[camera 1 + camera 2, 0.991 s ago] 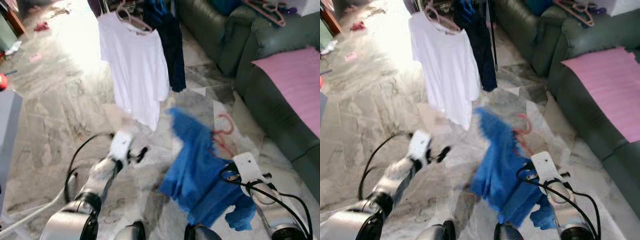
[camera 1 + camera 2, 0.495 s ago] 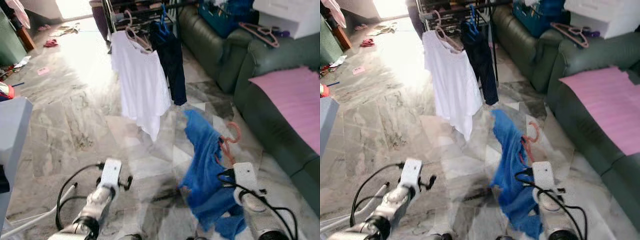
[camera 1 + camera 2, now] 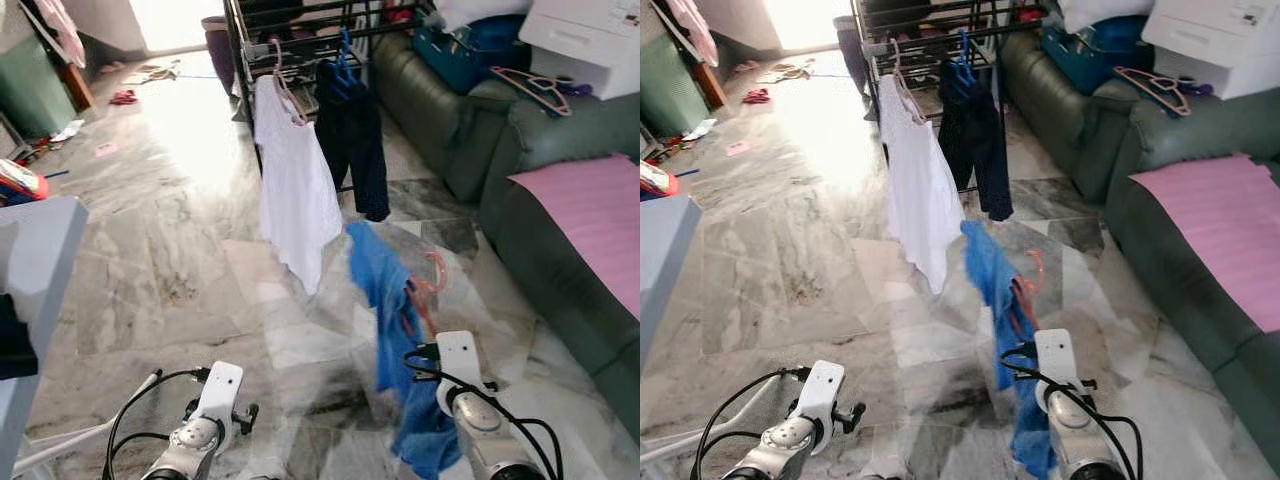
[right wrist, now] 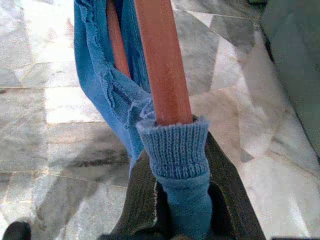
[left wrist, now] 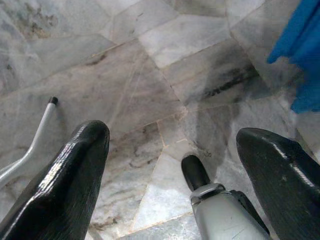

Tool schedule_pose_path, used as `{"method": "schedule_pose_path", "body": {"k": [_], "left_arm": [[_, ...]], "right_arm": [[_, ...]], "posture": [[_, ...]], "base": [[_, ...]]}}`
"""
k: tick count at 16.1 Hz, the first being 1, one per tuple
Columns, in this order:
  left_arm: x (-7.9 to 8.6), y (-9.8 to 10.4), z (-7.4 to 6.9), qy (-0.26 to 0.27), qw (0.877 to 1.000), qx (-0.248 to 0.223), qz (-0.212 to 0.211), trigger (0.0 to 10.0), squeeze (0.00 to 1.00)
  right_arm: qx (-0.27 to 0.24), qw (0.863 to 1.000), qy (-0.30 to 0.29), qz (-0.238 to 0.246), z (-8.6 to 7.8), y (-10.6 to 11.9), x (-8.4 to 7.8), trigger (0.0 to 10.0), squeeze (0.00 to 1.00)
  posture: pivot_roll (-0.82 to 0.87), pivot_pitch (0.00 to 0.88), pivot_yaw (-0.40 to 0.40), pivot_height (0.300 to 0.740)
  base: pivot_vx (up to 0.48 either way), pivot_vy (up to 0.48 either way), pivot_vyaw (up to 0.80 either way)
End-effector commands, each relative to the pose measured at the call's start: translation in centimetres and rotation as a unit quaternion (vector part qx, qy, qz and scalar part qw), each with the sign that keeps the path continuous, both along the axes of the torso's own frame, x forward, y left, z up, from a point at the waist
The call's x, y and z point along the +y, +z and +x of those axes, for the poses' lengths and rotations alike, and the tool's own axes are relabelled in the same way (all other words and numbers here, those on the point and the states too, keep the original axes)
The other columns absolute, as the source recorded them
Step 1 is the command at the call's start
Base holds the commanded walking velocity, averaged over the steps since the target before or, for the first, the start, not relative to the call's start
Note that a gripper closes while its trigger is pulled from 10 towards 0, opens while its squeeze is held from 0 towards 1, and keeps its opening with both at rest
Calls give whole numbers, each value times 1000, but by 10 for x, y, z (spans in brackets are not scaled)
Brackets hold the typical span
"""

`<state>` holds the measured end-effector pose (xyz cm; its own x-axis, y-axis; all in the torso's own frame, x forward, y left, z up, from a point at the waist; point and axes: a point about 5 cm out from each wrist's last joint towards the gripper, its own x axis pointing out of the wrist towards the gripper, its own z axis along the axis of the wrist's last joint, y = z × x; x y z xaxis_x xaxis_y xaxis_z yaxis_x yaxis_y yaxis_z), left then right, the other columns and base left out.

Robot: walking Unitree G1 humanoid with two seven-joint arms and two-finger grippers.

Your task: Hang hanger

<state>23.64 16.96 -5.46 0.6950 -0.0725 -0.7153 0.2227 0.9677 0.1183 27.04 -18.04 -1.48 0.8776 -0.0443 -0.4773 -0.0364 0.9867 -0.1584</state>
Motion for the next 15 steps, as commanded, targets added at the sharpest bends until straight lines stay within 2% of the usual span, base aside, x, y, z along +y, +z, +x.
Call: {"method": "schedule_pose_path", "body": {"k": [1, 8, 15], "left_arm": [[7, -4, -7, 1, 1000, 16, 6, 10000, 0], [5, -8, -12, -11, 999, 33, 14, 10000, 0], [3, -10, -14, -21, 999, 37, 19, 10000, 0]], "right_arm": [[-18, 1000, 11, 4, 7, 6, 7, 10000, 0], [-16, 1000, 11, 14, 4, 3, 6, 10000, 0], [-14, 1000, 8, 24, 1, 1, 7, 10000, 0]], "posture": [[-76, 40, 47, 740], [-93, 47, 55, 740], [-101, 52, 55, 740]], "base": [[0, 0, 800], [0, -35, 735], [0, -313, 0]]}}
